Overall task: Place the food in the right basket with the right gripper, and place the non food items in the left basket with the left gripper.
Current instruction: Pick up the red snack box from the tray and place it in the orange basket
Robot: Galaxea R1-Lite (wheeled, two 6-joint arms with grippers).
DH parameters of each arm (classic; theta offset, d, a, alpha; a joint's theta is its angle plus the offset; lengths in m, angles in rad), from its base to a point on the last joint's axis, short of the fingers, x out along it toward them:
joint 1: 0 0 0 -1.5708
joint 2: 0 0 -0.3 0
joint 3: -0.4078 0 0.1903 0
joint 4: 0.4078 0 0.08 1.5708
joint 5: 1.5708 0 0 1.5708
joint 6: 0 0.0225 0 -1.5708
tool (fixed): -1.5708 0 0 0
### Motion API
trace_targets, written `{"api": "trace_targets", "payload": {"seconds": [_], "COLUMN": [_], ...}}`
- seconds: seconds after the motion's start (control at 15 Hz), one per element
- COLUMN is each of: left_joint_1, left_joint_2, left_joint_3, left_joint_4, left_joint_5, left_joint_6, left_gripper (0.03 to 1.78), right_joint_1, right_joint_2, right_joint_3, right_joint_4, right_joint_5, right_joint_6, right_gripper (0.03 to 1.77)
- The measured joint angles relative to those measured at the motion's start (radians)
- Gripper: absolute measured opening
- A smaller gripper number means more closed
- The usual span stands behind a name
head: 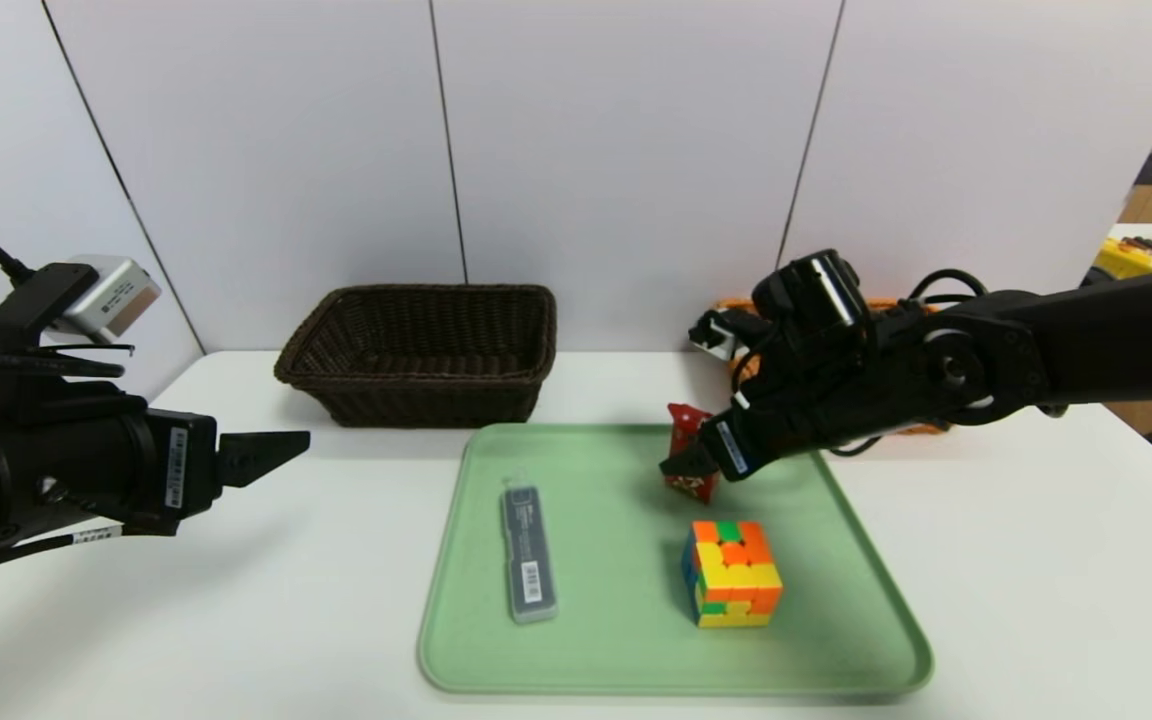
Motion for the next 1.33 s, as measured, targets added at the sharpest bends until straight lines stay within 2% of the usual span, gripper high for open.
{"api": "trace_targets", "payload": {"seconds": [0.27,0.53,0.73,0.8,0.87,1.07,1.2,1.33], "left_joint_1": [0.000,-0.001,-0.001,-0.002,-0.003,-0.008,-0.012,-0.014], "left_joint_2": [-0.001,-0.001,-0.001,-0.001,0.000,0.002,0.004,0.005], "left_joint_3": [0.004,0.006,0.006,0.006,0.005,0.005,0.005,0.005], "left_joint_4": [0.000,0.000,0.000,0.000,0.000,0.000,0.000,0.000], "left_joint_5": [-0.001,-0.001,-0.003,-0.003,-0.003,-0.003,-0.003,-0.003], "left_joint_6": [0.000,0.000,0.000,0.000,0.000,0.000,0.001,0.000], "left_gripper": [1.69,1.69,1.69,1.69,1.69,1.69,1.69,1.69], "right_joint_1": [-0.005,-0.007,-0.006,-0.006,-0.005,0.004,0.006,0.005], "right_joint_2": [0.026,0.038,0.039,0.039,0.038,0.033,0.030,0.024], "right_joint_3": [-0.009,-0.014,-0.015,-0.015,-0.016,-0.010,-0.008,-0.005], "right_joint_4": [-0.002,-0.001,0.000,0.000,0.001,0.009,0.005,0.006], "right_joint_5": [0.000,0.000,-0.001,-0.001,0.000,-0.005,-0.034,-0.040], "right_joint_6": [0.002,0.004,0.000,-0.004,-0.006,-0.010,-0.011,-0.017], "right_gripper": [1.70,1.07,0.76,0.44,0.33,0.33,0.33,0.33]}}
